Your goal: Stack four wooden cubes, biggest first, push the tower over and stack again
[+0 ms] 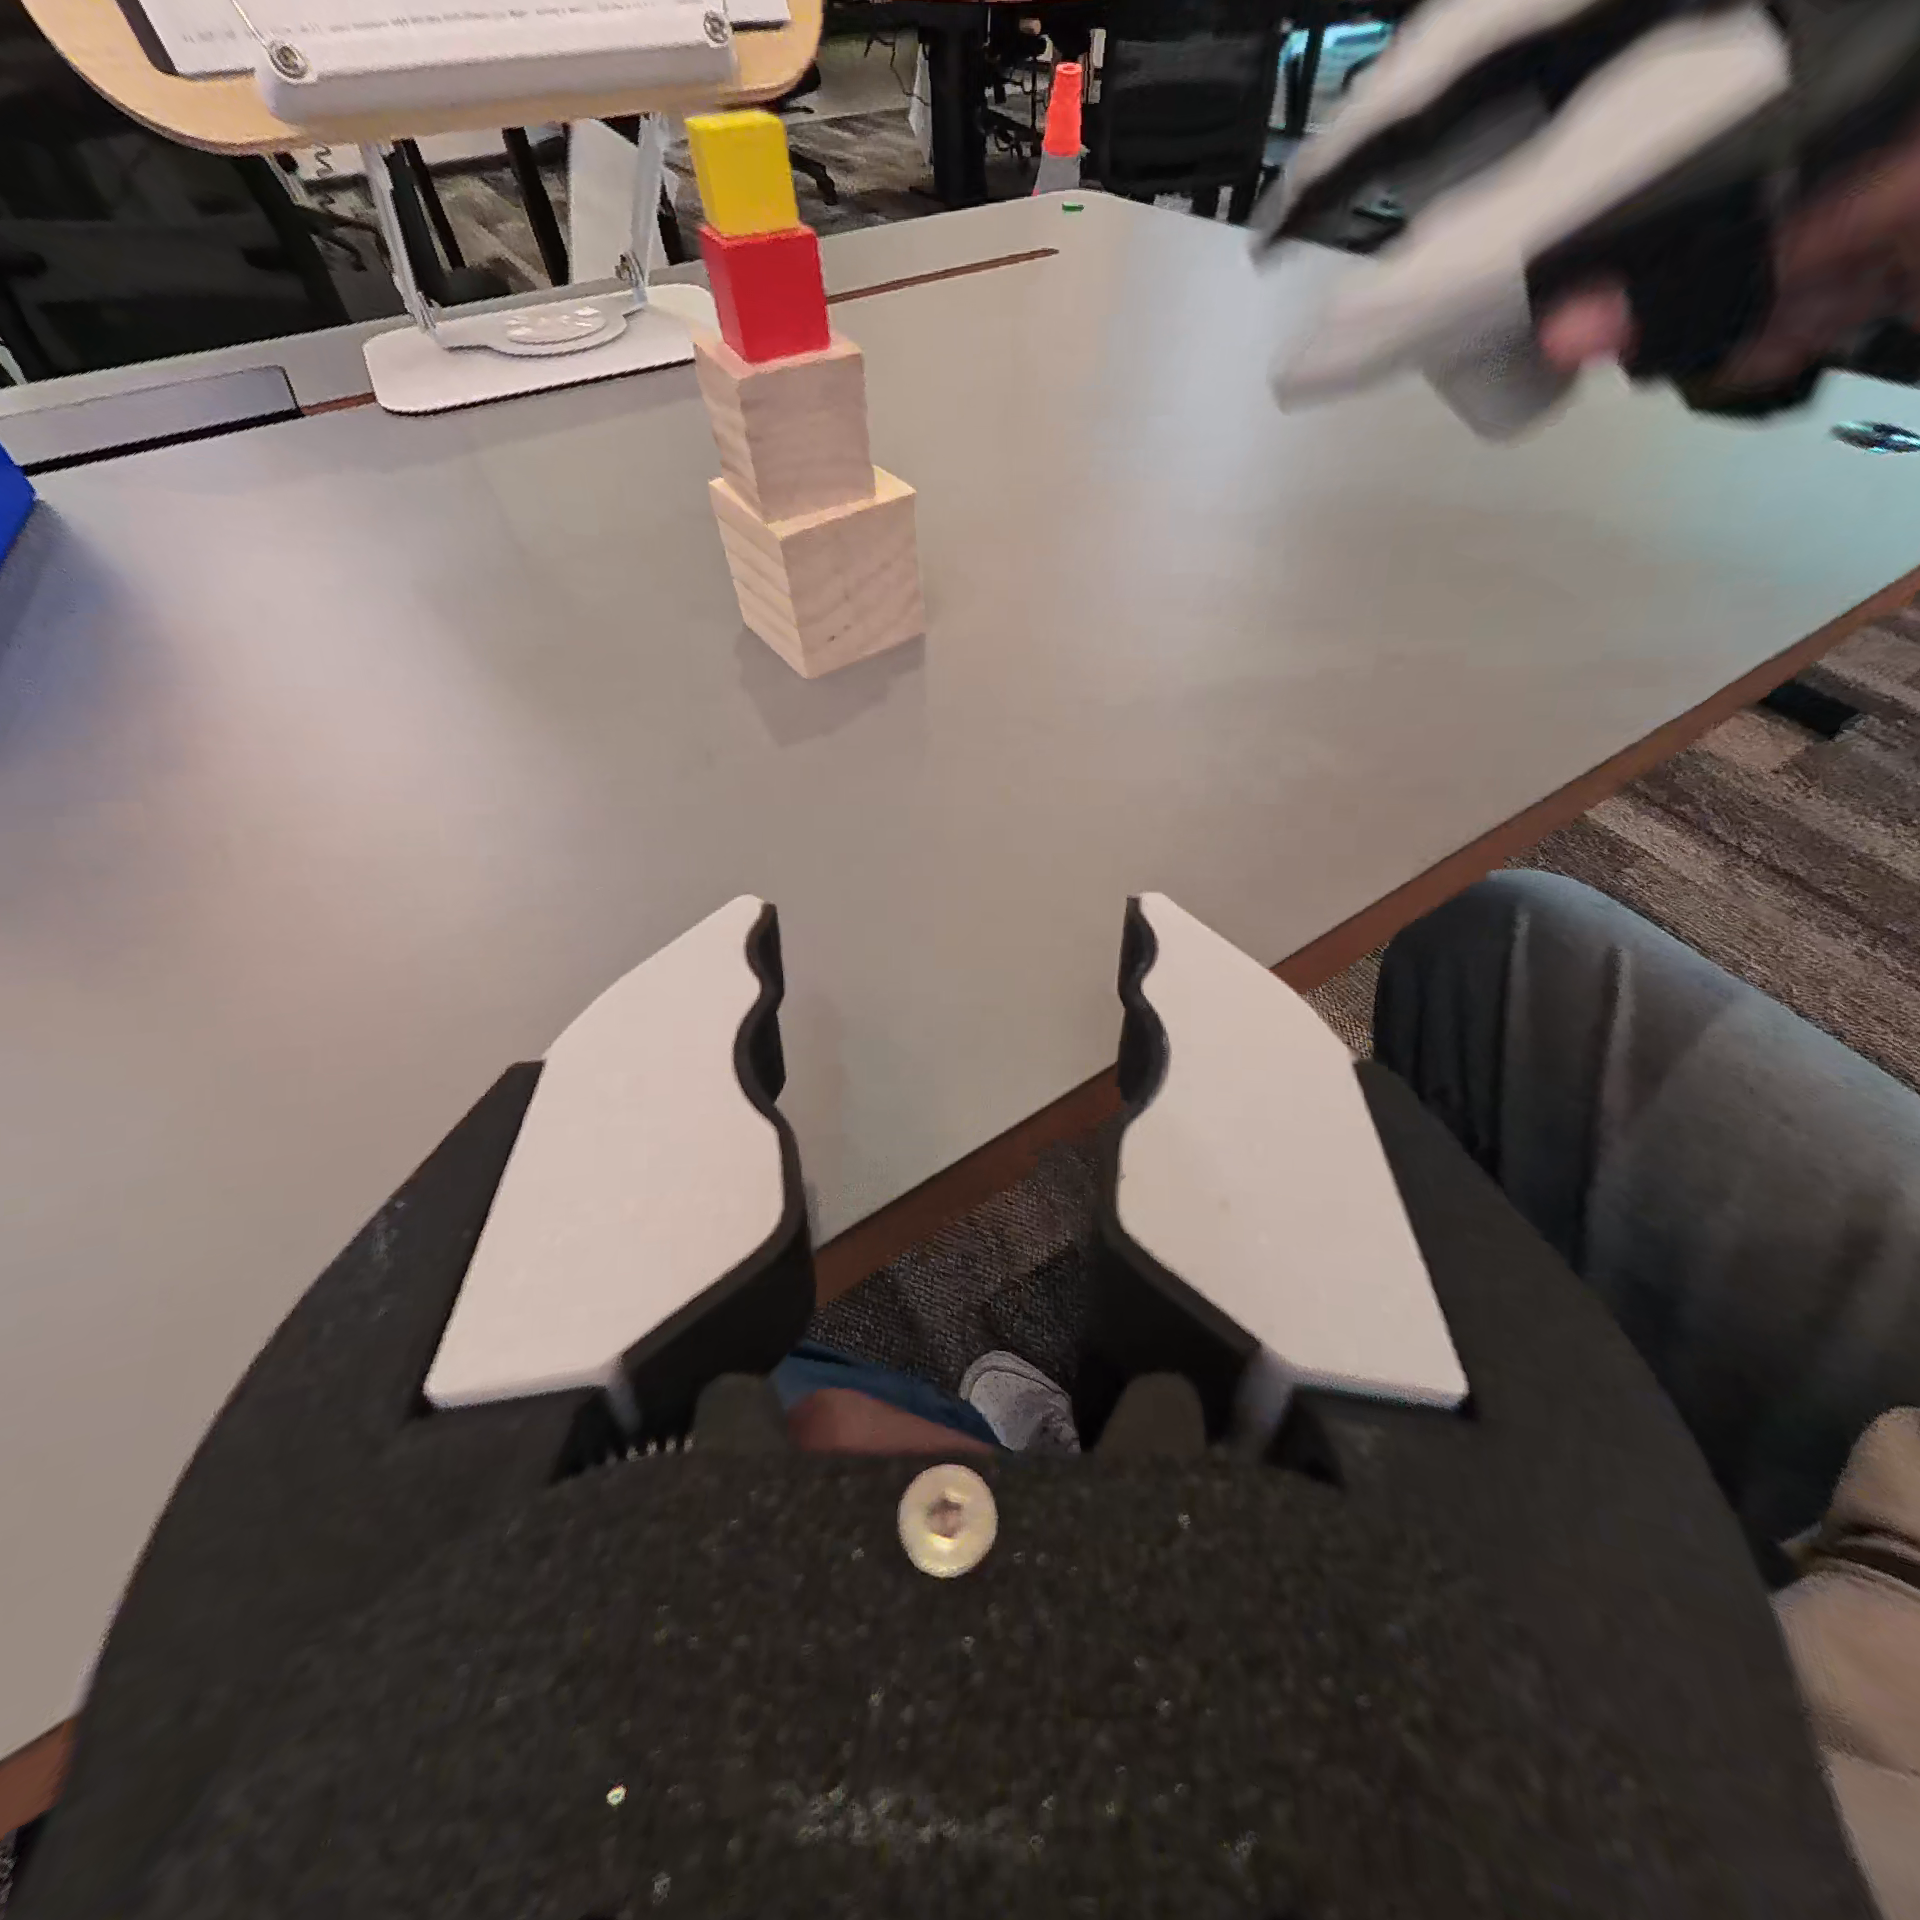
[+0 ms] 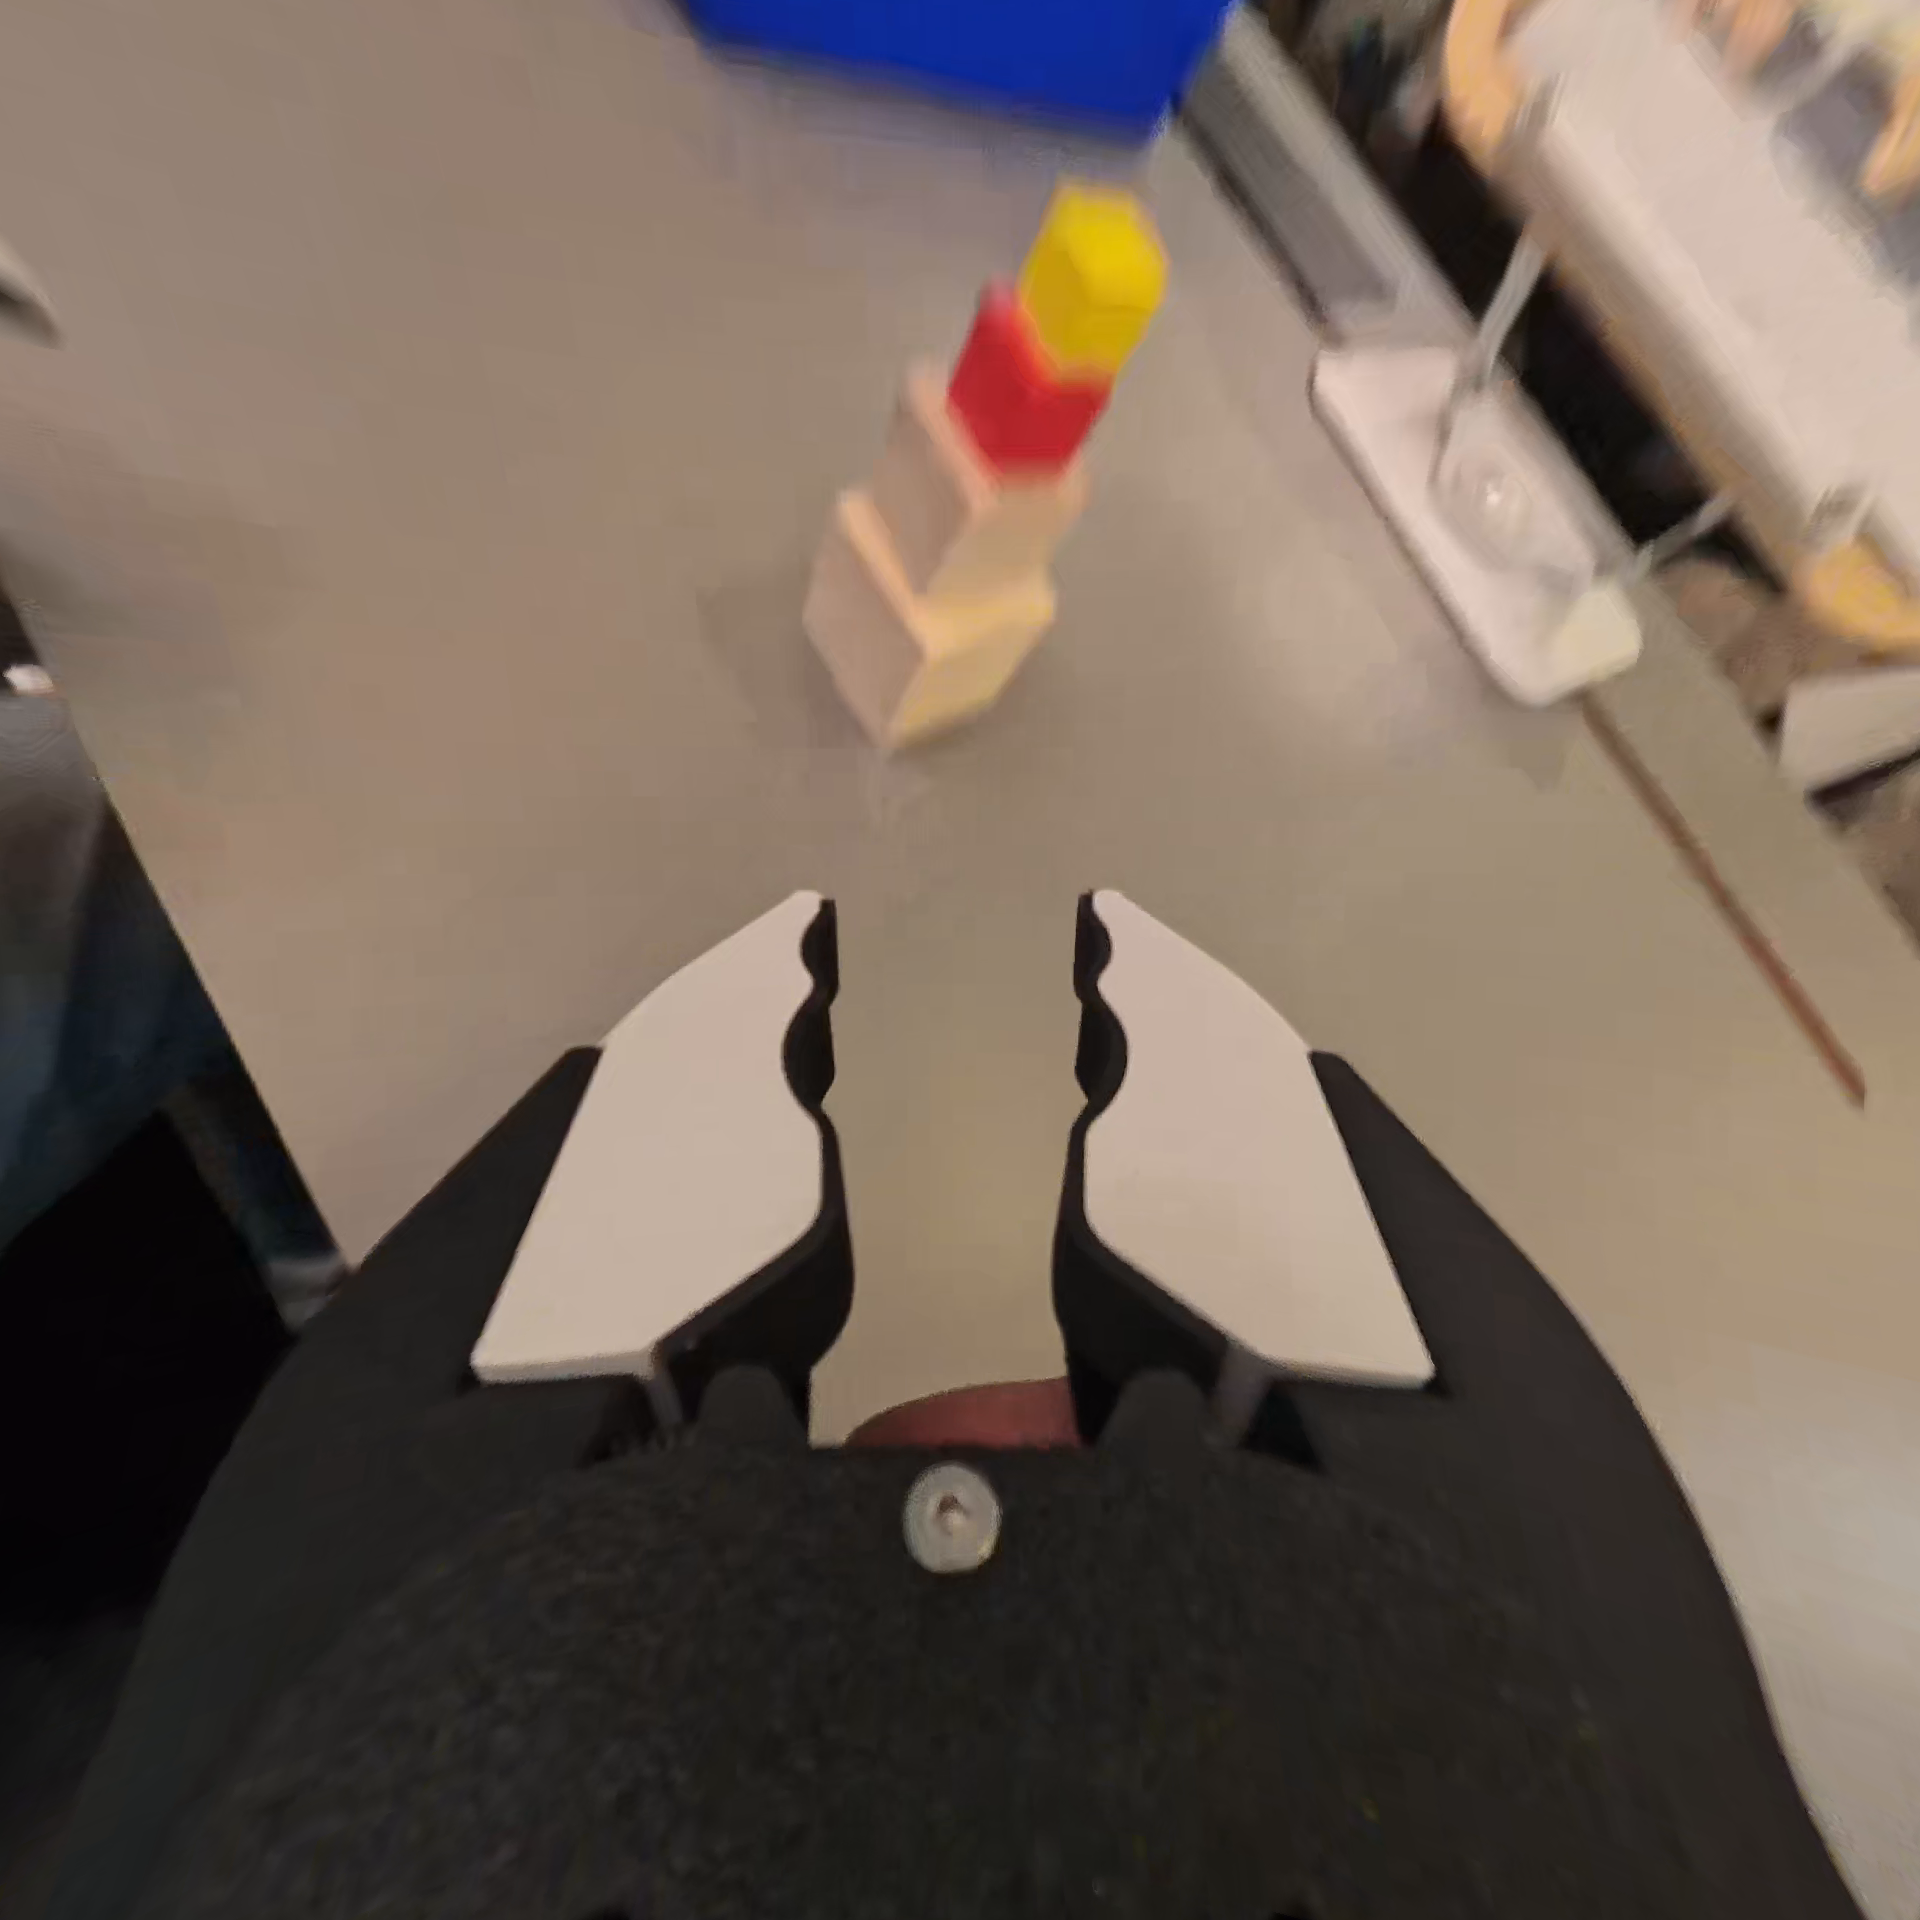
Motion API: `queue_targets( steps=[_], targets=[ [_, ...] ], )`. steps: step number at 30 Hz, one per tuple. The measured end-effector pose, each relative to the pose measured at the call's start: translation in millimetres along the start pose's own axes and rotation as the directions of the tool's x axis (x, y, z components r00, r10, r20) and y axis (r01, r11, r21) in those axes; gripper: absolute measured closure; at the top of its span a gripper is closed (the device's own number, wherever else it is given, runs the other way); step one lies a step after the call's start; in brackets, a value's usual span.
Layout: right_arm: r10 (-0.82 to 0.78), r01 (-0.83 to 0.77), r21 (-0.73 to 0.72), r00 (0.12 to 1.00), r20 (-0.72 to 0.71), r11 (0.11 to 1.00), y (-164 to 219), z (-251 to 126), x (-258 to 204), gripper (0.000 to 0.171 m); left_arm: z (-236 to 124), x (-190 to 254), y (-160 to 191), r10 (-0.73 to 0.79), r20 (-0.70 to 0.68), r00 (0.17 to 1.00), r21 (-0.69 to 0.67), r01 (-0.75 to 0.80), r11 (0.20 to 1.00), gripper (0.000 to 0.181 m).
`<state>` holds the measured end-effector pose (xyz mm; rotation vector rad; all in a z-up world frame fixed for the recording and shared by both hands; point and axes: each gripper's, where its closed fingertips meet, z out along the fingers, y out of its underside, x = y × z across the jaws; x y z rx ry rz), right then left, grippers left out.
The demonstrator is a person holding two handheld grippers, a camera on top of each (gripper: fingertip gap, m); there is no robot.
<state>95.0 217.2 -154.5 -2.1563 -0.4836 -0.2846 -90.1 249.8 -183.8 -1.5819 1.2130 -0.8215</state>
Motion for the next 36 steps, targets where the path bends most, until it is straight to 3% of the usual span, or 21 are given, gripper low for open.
queue_targets(
  steps=[2, 6, 14, 16, 18, 23, 26, 31, 34, 36],
  targets=[
    [0.067, -0.072, -0.114, 0.996, -0.05, 0.991, 37, 2, -6, 0.127, 3, -7, -3, 0.001, 0.018, 1.0, -0.005, -0.001, 1.0, 0.119],
    [0.162, -0.174, -0.154, 0.983, -0.089, 0.973, 62, 1, -12, 0.13, 7, -15, -12, -0.012, 0.031, 0.999, -0.012, 0.013, 1.0, 0.12],
    [0.167, -0.18, -0.145, 0.981, -0.093, 0.973, 64, -1, -12, 0.133, 8, -11, -23, 0.06, 0.063, 0.996, -0.025, -0.058, 0.998, 0.12],
    [0.155, -0.165, -0.146, 0.985, -0.075, 0.975, 63, 0, -14, 0.14, 8, -8, -22, 0.097, 0.068, 0.993, -0.032, -0.095, 0.995, 0.12],
    [0.131, -0.127, -0.148, 0.991, 0.013, 0.981, 60, 4, -24, 0.171, 8, -6, -22, 0.128, 0.08, 0.989, -0.03, -0.126, 0.992, 0.12],
    [-0.07, 0.114, -0.155, 0.961, 0.268, 0.981, 55, 12, -30, 0.171, 6, -7, -24, 0.127, 0.082, 0.988, -0.023, -0.126, 0.992, 0.12],
    [-0.252, 0.357, -0.217, 0.882, 0.399, 0.909, 72, 6, -16, 0.171, 1, -14, -23, 0.116, 0.091, 0.989, -0.023, -0.114, 0.993, 0.12],
    [-0.192, 0.459, -0.431, 0.824, 0.533, 0.777, 108, 9, 37, 0.171, -9, -30, -12, 0.103, 0.116, 0.988, -0.034, -0.099, 0.994, 0.12],
    [-0.22, 0.479, -0.412, 0.816, 0.535, 0.775, 88, 52, 40, 0.171, -15, -41, -5, 0.1, 0.148, 0.984, -0.041, -0.095, 0.995, 0.12],
    [-0.297, 0.46, -0.28, 0.831, 0.471, 0.843, 33, 107, 26, 0.171, -18, -49, -1, 0.097, 0.17, 0.981, -0.045, -0.091, 0.995, 0.12]
  ],
)
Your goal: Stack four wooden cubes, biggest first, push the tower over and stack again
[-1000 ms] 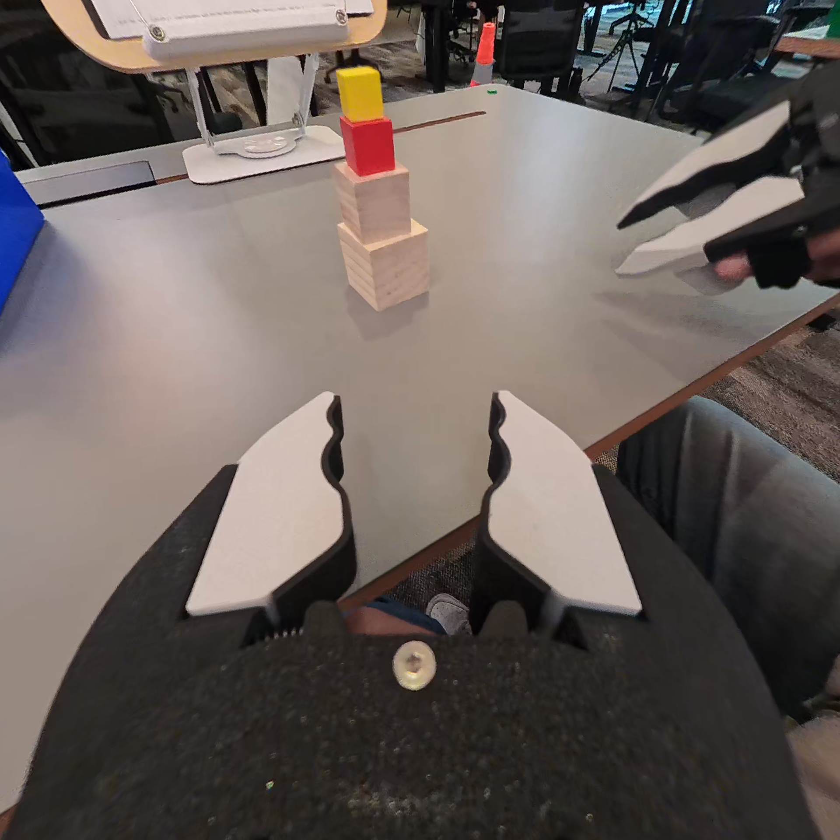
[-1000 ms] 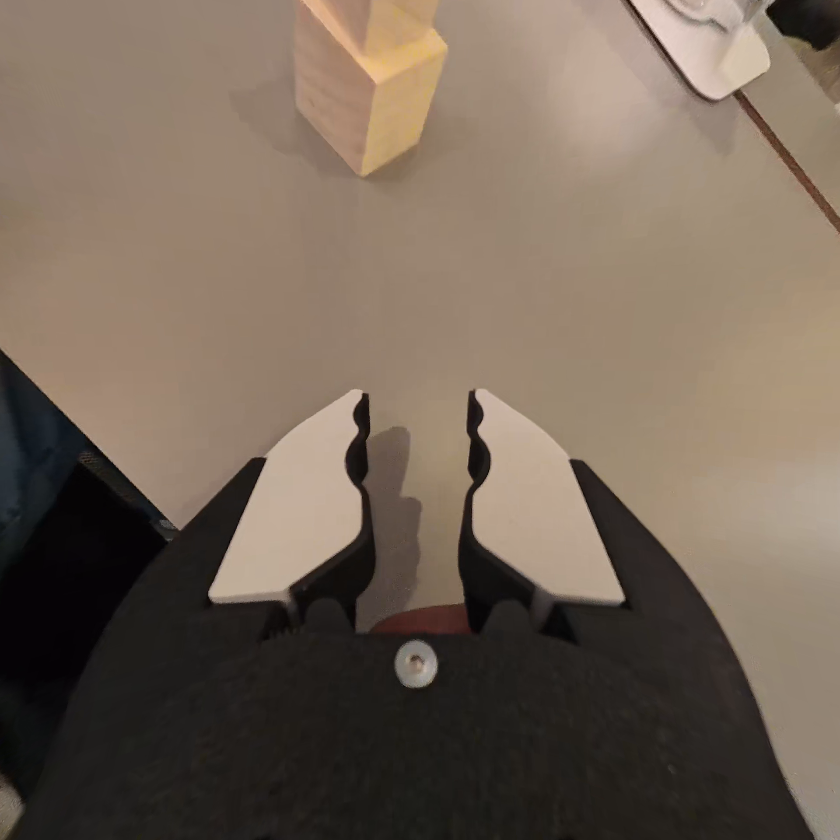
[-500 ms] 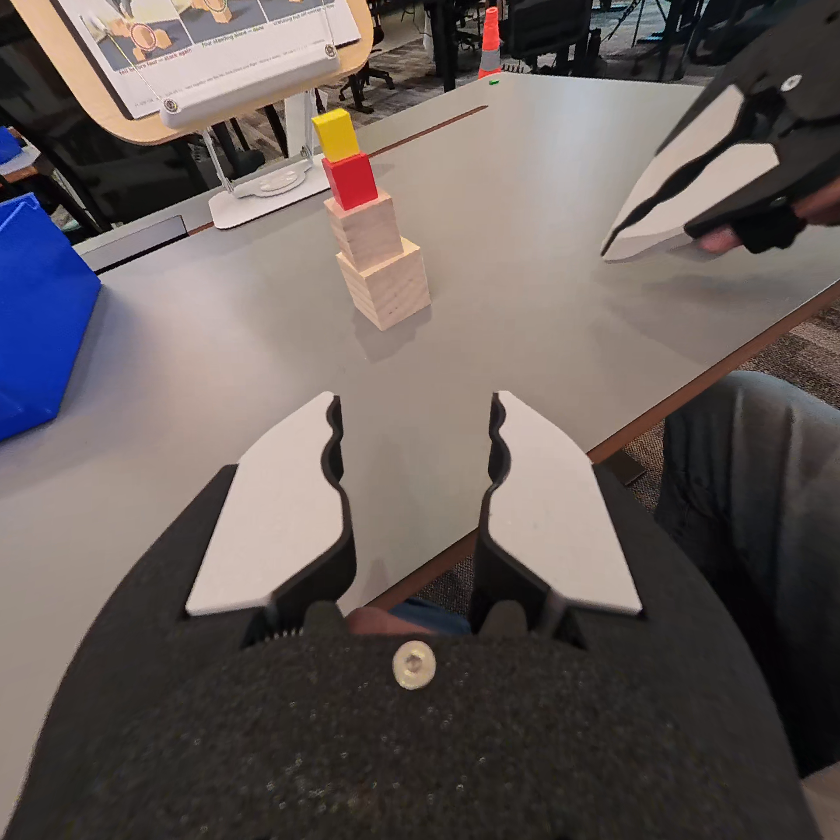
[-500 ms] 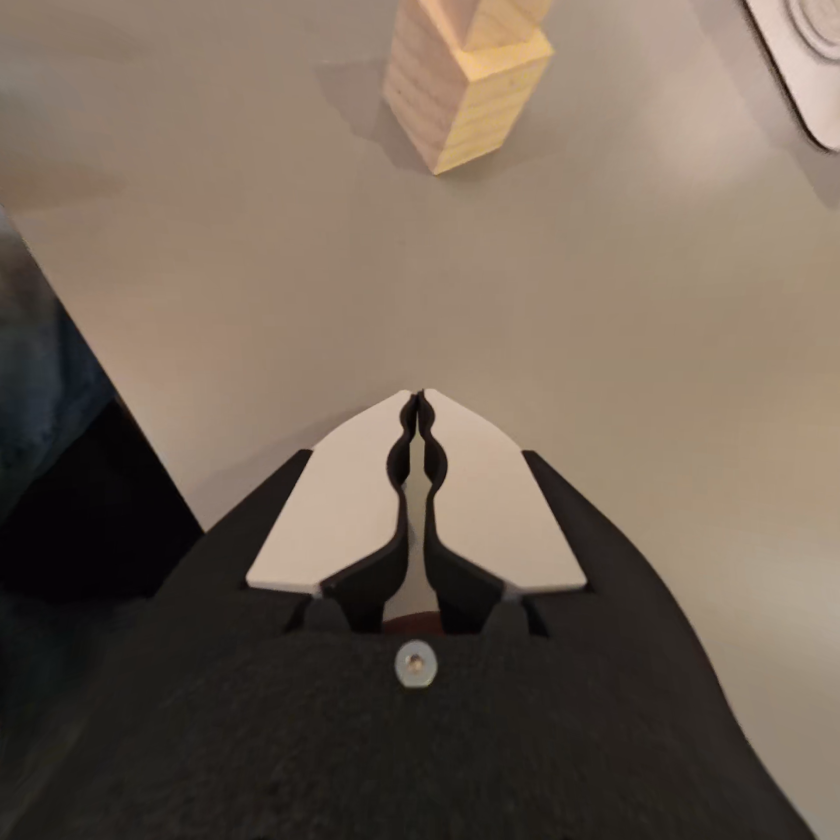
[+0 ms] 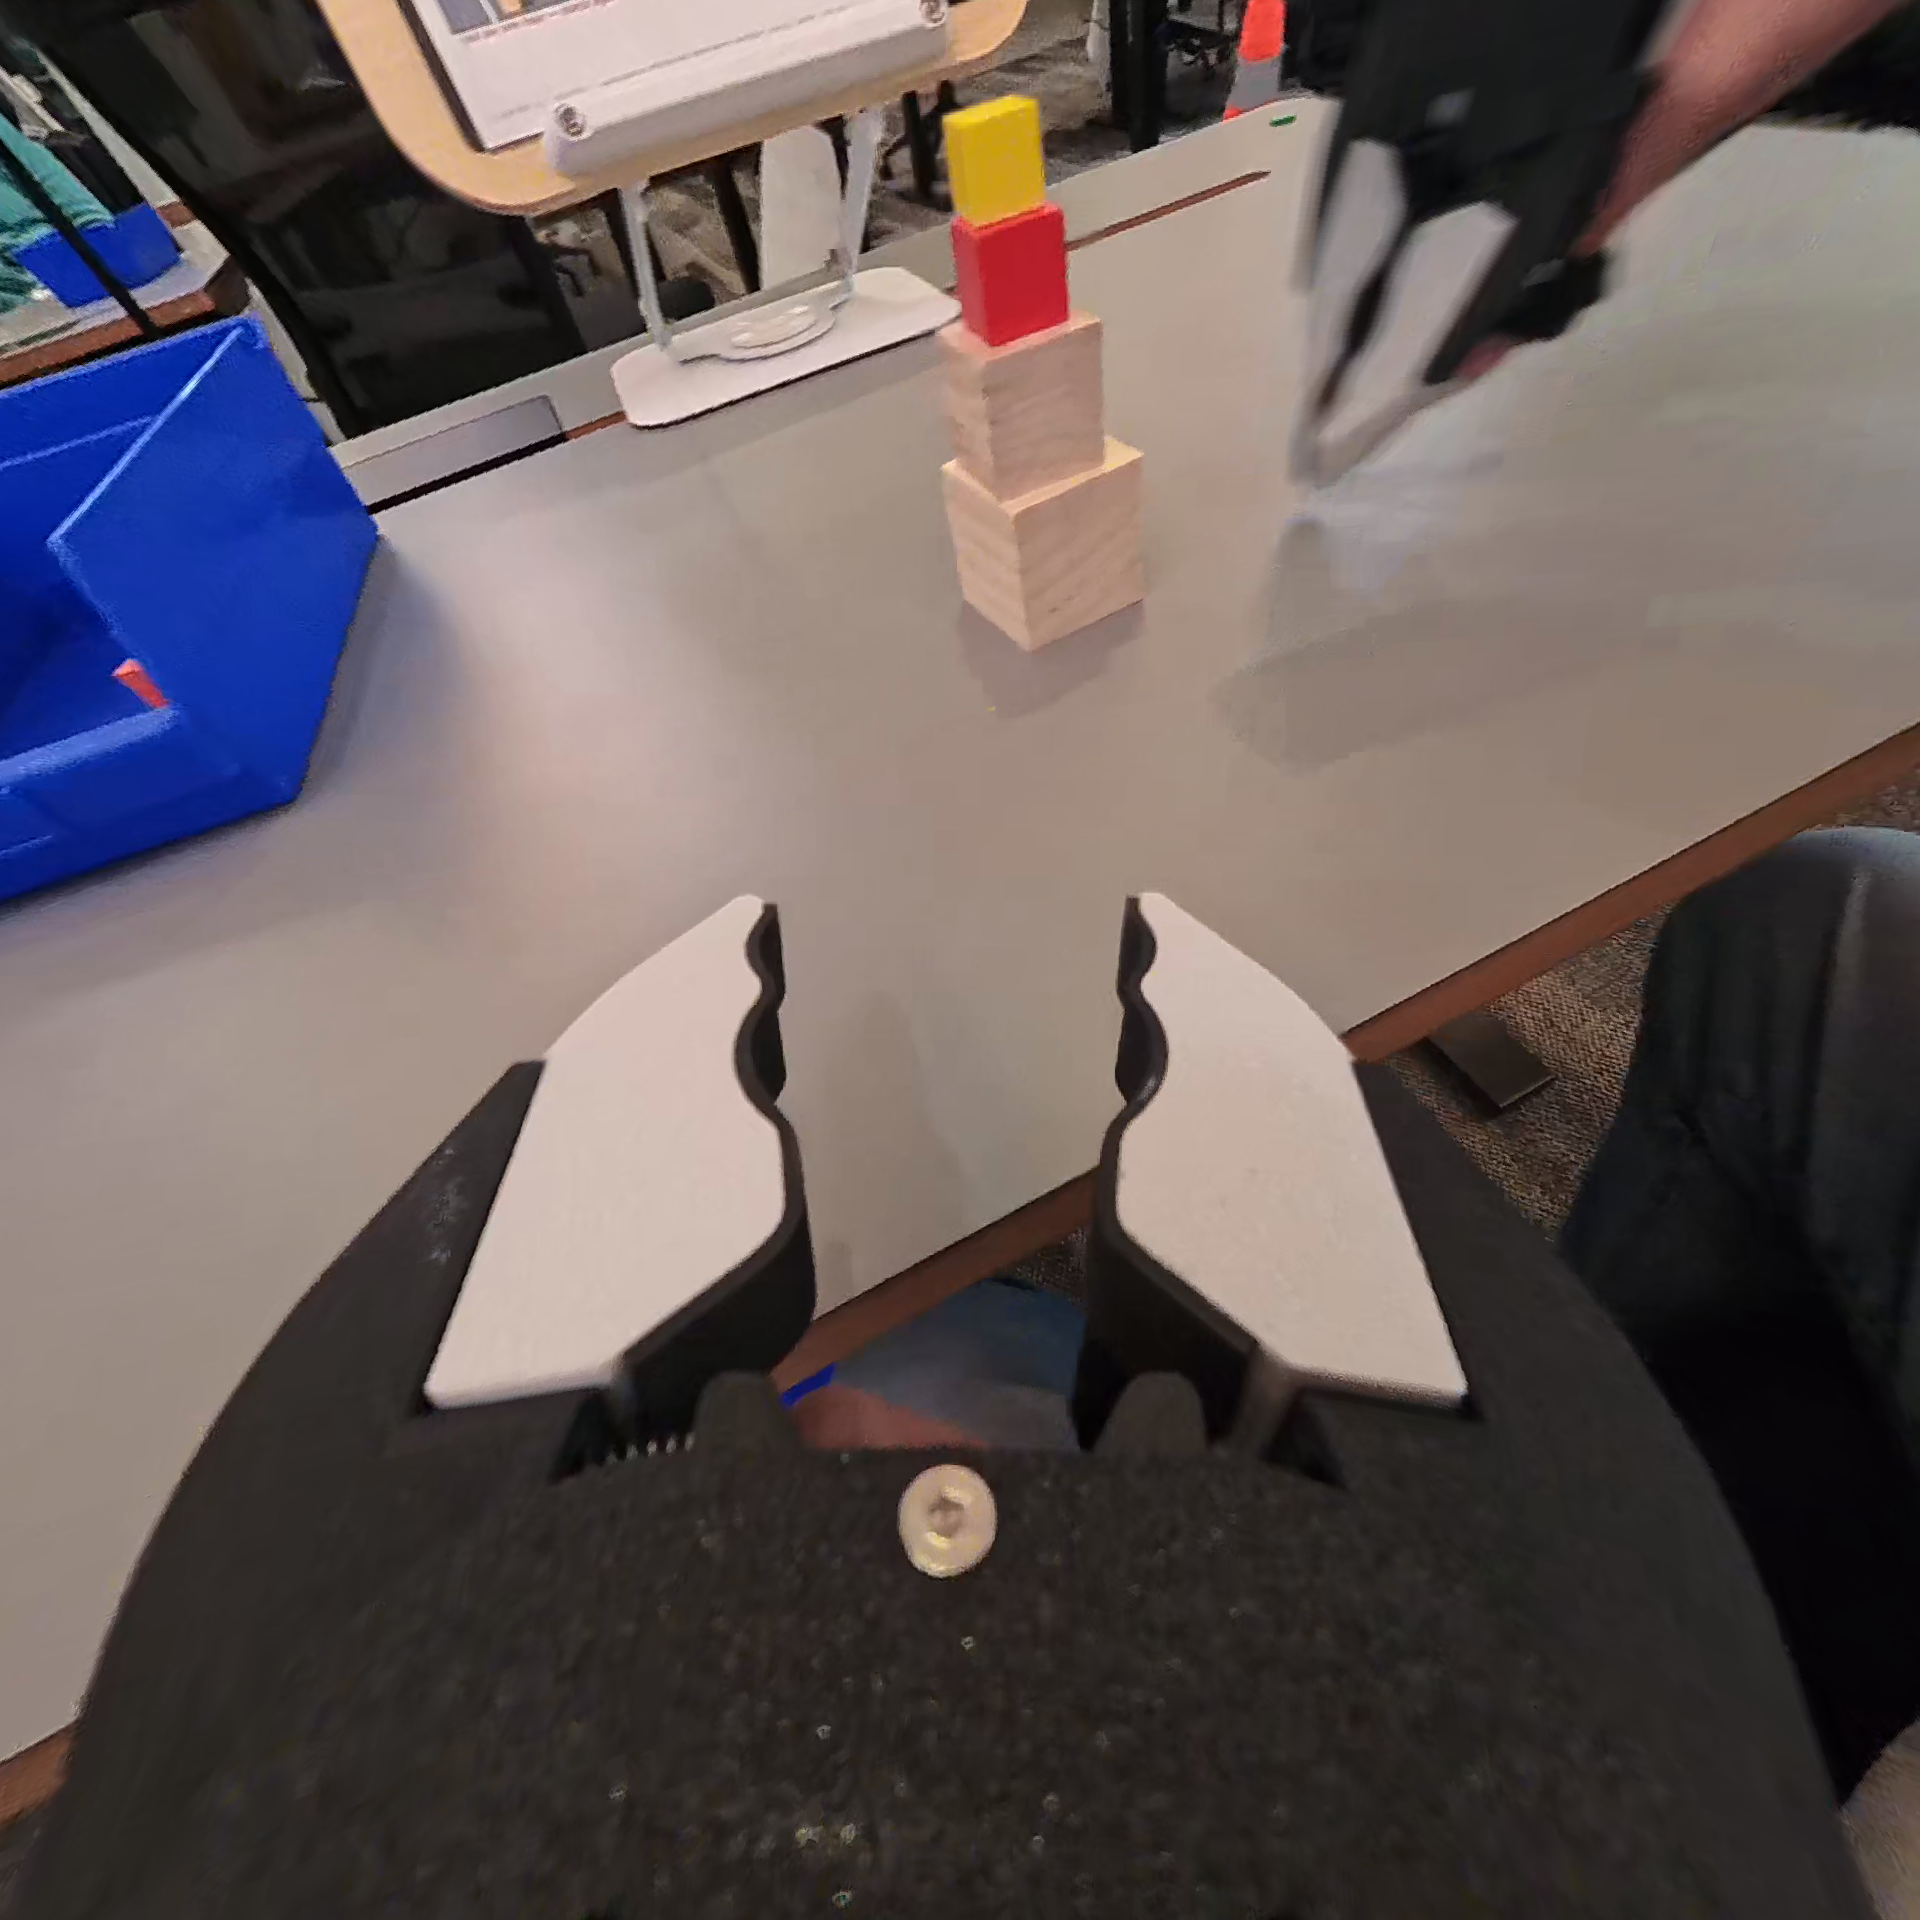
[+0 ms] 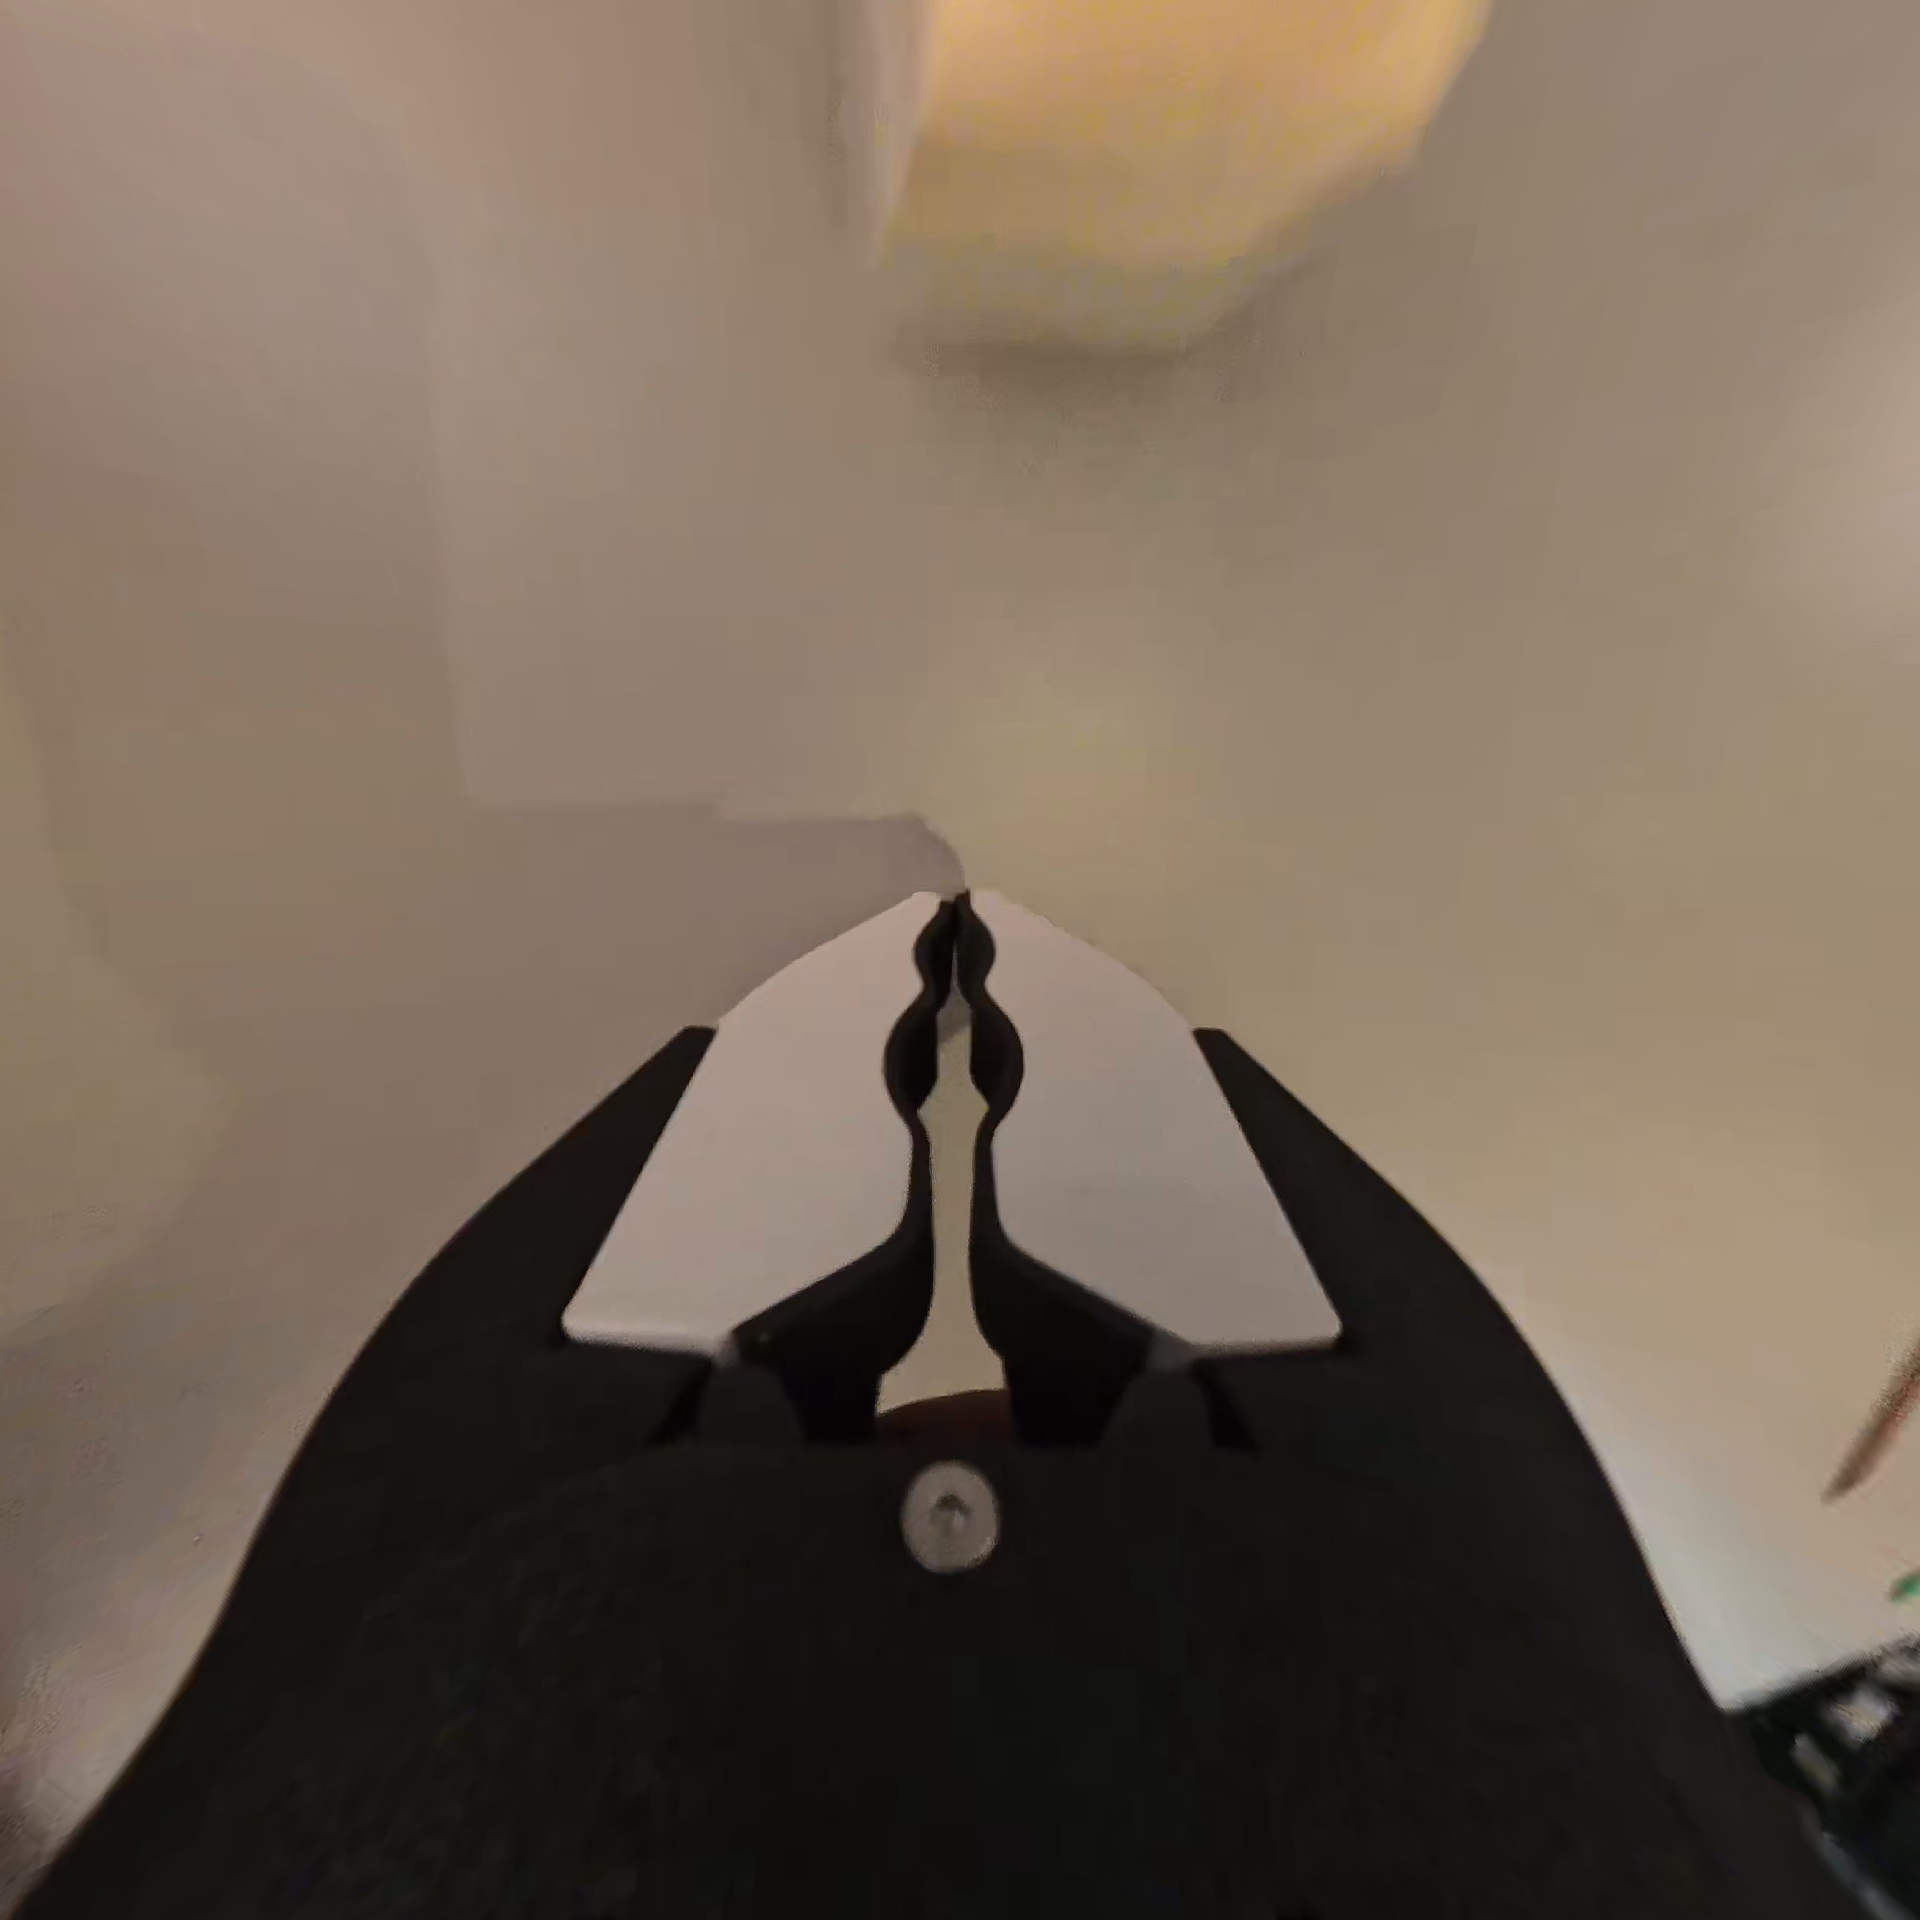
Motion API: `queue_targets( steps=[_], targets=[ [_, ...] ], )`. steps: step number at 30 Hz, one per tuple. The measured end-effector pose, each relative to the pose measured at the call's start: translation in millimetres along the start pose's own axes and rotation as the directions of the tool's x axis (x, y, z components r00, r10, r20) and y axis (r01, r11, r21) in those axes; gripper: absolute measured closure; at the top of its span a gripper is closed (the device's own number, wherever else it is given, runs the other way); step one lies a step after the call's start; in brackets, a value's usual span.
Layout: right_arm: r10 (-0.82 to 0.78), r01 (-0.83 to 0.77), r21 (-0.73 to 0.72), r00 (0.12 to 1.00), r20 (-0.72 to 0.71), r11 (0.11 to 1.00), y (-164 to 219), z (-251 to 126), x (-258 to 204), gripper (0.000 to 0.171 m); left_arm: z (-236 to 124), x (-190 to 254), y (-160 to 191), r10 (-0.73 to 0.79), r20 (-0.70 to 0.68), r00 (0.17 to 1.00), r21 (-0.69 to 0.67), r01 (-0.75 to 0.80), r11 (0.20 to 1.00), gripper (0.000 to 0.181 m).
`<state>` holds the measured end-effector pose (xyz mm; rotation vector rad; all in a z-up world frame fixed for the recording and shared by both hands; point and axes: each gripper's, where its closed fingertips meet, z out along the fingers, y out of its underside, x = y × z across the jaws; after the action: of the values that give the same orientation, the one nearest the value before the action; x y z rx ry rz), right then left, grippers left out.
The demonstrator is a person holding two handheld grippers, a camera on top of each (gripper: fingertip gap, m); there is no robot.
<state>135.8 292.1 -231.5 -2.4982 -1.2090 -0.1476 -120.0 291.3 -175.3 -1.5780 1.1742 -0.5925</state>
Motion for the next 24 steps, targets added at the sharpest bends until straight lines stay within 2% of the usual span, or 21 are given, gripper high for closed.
queue_targets(
  steps=[1, 2, 3, 5, 8, 12, 16, 19, 21, 22, 24],
  targets=[
    [0.048, -0.047, 0.177, 0.999, 0.001, 0.983, -53, 6, 10, 0.171, 0, -5, 2, -0.004, 0.013, 1.0, -0.001, 0.004, 1.0, 0.12],
    [0.105, -0.116, 0.264, 0.993, 0.055, 0.958, -88, 10, 14, 0.171, 0, -10, 4, -0.016, 0.023, 1.0, -0.006, 0.016, 1.0, 0.12],
    [0.124, -0.133, 0.218, 0.991, 0.051, 0.967, -95, 18, 18, 0.171, 1, -15, 7, -0.034, 0.028, 0.999, -0.017, 0.034, 0.999, 0.12],
    [0.151, -0.157, 0.187, 0.987, 0.048, 0.97, -88, 16, 15, 0.171, 1, -28, 17, -0.08, 0.058, 0.995, -0.057, 0.083, 0.995, 0.12],
    [0.216, -0.207, 0.182, 0.976, -0.028, 0.961, -52, -6, 4, 0.171, -1, -45, 33, -0.138, 0.083, 0.987, -0.062, 0.143, 0.988, 0.12],
    [0.324, -0.295, 0.277, 0.944, -0.062, 0.914, -34, -31, -39, 0.171, -4, -53, 45, -0.184, 0.087, 0.979, -0.046, 0.189, 0.981, 0.121],
    [0.452, -0.375, 0.412, 0.886, -0.104, 0.83, -43, -48, -78, 0.171, -5, -52, 37, -0.132, 0.109, 0.985, -0.018, 0.135, 0.991, 0.121],
    [0.57, -0.482, 0.529, 0.821, -0.005, 0.699, -62, -55, -105, 0.157, -7, -47, 33, -0.106, 0.12, 0.987, -0.005, 0.108, 0.994, 0.121],
    [0.649, -0.566, 0.543, 0.759, 0.052, 0.62, -66, -54, -115, 0.144, -7, -41, 28, -0.12, 0.114, 0.986, 0.014, 0.119, 0.993, 0.121],
    [0.679, -0.595, 0.544, 0.732, 0.062, 0.592, -66, -53, -119, 0.133, -7, -38, 25, -0.123, 0.113, 0.986, 0.021, 0.121, 0.992, 0.121],
    [0.71, -0.621, 0.547, 0.701, 0.067, 0.561, -65, -51, -126, 0.126, -6, -34, 21, -0.12, 0.133, 0.984, 0.027, 0.117, 0.993, 0.121]
  ],
)
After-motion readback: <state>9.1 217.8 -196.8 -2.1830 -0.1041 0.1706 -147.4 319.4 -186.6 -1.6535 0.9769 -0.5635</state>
